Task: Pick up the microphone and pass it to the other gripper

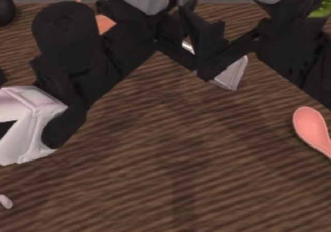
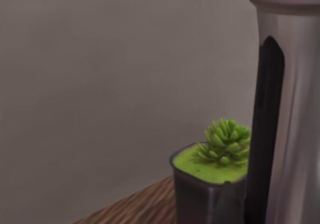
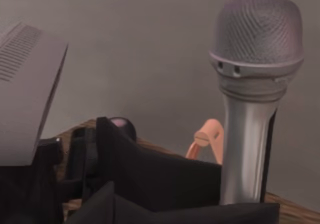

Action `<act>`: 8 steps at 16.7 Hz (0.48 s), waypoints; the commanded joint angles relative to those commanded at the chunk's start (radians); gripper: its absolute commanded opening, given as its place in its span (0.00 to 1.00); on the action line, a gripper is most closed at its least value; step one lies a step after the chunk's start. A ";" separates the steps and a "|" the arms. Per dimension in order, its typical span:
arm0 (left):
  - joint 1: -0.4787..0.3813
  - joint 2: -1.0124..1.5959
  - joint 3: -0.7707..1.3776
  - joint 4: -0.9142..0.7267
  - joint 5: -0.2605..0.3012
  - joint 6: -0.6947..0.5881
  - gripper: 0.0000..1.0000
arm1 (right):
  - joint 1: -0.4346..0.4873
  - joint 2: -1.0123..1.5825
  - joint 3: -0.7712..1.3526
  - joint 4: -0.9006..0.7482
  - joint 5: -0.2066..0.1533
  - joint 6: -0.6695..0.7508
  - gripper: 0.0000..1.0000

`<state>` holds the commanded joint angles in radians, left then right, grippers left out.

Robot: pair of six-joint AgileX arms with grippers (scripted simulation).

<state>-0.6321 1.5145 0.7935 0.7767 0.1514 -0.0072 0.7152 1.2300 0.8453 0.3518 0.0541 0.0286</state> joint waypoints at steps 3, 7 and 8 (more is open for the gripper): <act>0.000 0.000 0.000 0.000 0.000 0.000 0.00 | -0.004 0.155 0.109 0.039 -0.002 0.001 1.00; 0.000 0.000 0.000 0.000 0.000 0.000 0.00 | -0.013 0.318 0.228 0.080 -0.009 0.001 1.00; 0.000 0.000 0.000 0.000 0.000 0.000 0.00 | -0.014 0.333 0.241 0.084 -0.010 0.001 1.00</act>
<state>-0.6321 1.5145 0.7935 0.7767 0.1514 -0.0072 0.7011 1.5632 1.0866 0.4357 0.0445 0.0291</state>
